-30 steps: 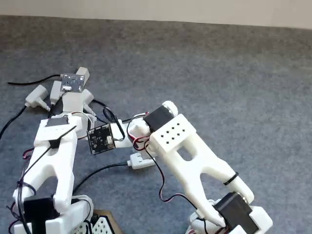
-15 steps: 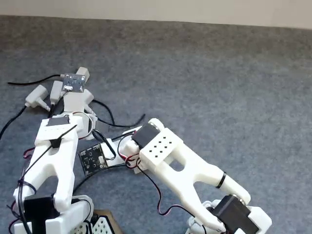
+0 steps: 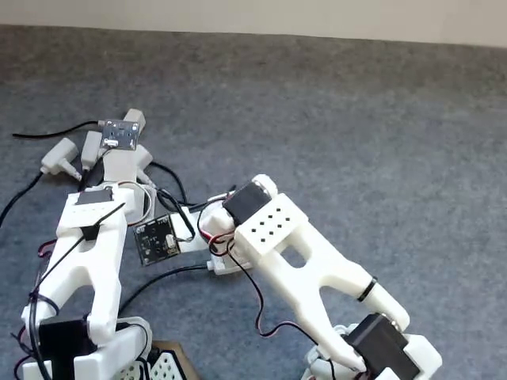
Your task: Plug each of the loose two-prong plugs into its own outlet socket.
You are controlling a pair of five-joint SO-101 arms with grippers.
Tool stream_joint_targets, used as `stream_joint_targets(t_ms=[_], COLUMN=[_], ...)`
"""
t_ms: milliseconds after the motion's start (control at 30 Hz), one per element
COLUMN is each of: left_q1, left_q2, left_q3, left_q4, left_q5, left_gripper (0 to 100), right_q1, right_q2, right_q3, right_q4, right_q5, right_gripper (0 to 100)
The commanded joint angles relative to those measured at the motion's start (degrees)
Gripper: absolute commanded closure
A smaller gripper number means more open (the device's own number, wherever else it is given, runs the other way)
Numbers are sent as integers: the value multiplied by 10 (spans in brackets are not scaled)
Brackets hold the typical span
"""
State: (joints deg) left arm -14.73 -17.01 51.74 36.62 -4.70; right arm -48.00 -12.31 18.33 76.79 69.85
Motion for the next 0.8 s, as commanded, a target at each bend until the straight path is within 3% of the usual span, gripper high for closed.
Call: stream_joint_targets(t_ms=[0,767], left_q1=[10,11], left_q2=[-1,-1], left_q3=[-22,-22], left_q4=[-6,-6], left_q5=[4,4], left_gripper=[638,638], right_q1=[7,12], right_q2=[-5,-4], right_q3=[-15,57], right_q4=[5,-63], right_q5=[9,25], right_gripper=[993,993])
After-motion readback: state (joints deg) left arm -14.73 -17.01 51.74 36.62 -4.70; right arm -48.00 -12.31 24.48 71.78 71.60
